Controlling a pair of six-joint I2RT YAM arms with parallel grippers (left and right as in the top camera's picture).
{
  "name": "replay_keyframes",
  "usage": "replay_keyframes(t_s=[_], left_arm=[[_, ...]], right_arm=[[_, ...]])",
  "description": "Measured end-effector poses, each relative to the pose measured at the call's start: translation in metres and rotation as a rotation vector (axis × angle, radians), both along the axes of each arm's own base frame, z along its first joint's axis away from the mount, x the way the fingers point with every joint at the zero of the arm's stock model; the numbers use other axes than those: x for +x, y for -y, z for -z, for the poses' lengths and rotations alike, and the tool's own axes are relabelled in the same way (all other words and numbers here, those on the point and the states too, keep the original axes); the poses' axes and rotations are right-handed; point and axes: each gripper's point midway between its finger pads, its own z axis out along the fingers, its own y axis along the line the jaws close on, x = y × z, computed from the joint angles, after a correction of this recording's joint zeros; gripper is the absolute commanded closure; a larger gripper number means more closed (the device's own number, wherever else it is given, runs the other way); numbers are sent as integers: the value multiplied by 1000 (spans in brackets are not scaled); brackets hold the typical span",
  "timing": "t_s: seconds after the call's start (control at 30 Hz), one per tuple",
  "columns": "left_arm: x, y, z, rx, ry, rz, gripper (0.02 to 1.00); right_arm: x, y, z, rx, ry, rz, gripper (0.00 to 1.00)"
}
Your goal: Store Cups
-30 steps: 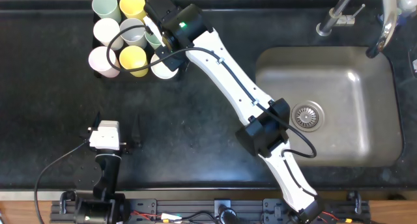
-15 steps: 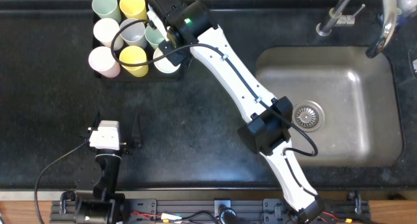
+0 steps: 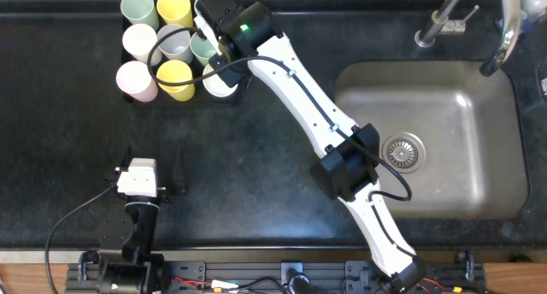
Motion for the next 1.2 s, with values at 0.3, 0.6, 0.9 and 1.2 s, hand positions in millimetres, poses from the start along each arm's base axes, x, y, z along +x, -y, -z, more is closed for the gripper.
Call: replay_keyframes(t_s=[0.3,0.6,0.9,1.2], left_arm=[[0,0,0,0,0,0,20],[0,0,0,0,0,0,20],[0,0,0,0,0,0,20],[0,0,0,0,0,0,20]], right_arm=[[1,-3,7,1,-9,-13,958],[1,-3,12,-5,-15,-18,956],[0,-3,25,-22,-36,-19,958],[1,-3,25,-22,-35,-21,148]])
